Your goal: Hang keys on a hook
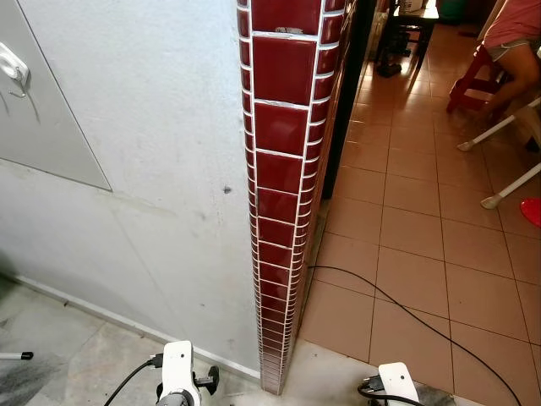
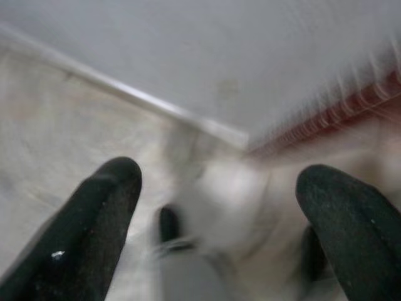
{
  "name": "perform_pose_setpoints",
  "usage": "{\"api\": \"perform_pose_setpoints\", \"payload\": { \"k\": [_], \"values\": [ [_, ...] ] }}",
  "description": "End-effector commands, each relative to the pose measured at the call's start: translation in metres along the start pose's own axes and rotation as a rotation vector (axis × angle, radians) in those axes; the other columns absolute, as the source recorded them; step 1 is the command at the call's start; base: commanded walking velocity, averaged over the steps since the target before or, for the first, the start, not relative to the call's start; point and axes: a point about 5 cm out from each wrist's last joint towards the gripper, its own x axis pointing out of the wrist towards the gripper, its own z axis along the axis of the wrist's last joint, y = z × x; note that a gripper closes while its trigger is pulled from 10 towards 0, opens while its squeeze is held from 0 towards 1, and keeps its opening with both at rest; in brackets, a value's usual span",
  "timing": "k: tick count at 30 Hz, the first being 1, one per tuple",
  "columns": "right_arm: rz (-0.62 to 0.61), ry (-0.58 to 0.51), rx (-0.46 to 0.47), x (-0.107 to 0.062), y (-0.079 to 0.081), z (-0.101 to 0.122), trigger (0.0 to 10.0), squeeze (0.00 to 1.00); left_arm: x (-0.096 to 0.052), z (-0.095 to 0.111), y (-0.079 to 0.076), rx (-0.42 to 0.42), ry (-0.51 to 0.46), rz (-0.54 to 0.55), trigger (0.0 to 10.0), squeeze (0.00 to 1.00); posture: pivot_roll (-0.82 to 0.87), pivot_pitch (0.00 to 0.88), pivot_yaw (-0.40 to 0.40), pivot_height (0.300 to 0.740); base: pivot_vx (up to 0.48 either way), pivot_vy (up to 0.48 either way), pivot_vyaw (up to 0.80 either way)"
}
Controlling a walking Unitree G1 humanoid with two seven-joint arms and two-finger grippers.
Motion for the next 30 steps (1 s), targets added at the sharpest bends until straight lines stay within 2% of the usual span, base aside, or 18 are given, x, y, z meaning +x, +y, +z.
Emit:
{"api": "perform_pose_setpoints", "payload": {
  "k": [1, 18, 30],
  "values": [
    [-0.012, -0.014, 0.0, 0.0004, -0.0018, 0.0035, 10.0, 0.0, 0.0002, -0.0006, 0.0026, 0.097, 0.035, -0.023, 10.0, 0.0, -0.13, 0.0, 0.048, 0.74, 0.0, 0.0, 0.0],
    [0.0, -0.021, 0.007, -0.0006, -0.0014, 0.0003, 10.0, 0.0, -0.0018, -0.0091, 0.0008, 0.084, 0.063, -0.053, 10.0, 0.0, -0.13, 0.0, 0.043, 0.74, 0.0, 0.0, 0.0],
    [0.019, -0.038, 0.005, -0.0001, 0.0008, 0.0035, 10.0, 0.0, -0.0018, -0.0082, 0.0017, 0.041, 0.05, -0.044, 10.0, 0.0, -0.11, 0.0, 0.033, 0.74, 0.0, 0.0, 0.0]
  ]
}}
